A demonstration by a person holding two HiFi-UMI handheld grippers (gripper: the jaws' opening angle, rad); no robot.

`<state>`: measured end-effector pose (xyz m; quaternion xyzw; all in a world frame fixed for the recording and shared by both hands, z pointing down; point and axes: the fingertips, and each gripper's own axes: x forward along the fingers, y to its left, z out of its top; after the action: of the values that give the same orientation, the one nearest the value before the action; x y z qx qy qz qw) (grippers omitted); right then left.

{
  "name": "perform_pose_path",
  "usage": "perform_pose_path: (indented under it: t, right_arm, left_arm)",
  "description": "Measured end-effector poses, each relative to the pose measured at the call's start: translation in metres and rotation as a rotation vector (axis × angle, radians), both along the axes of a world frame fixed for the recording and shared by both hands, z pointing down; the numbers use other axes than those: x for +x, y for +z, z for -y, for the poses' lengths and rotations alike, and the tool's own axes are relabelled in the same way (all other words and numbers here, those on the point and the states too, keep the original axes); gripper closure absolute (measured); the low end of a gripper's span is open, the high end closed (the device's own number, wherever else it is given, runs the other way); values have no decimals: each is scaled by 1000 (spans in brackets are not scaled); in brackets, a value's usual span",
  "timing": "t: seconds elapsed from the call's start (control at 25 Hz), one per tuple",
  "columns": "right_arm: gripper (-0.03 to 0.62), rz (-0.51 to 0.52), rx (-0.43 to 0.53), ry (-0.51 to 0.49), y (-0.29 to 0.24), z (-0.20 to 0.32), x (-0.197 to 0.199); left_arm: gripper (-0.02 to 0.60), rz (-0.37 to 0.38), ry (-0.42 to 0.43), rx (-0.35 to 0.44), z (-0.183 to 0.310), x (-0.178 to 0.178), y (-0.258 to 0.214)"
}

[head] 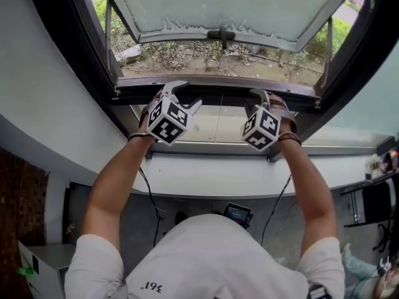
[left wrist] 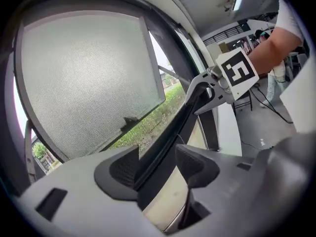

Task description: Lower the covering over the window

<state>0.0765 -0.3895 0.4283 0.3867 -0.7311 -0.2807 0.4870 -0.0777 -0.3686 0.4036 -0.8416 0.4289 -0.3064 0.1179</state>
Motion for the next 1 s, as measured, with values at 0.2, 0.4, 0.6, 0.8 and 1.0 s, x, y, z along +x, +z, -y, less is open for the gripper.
perform_pose_path:
  t: [0.2,0.4,0.6,0.8,1.0]
  right_arm:
    - [464,105,-1,23,-20,-5,0]
    - [464,215,-3,52,-38,-12,2]
    - [468,331,-6,77,-55,-20,4]
    - [476,523,-41,95,-74,-32,0]
    - [485,680,-78,102,-85,-49,-3]
  left_arm:
    - [337,-143,-38,28,-5,2,-25]
    - [344,-290,-59,45,-14,4,-47]
    - [351,-395,-76,79,-22,7,-66]
    - [401,-520,-76,62,-37,10,-75]
    - [470,-650,-82,38,-53,7,-81]
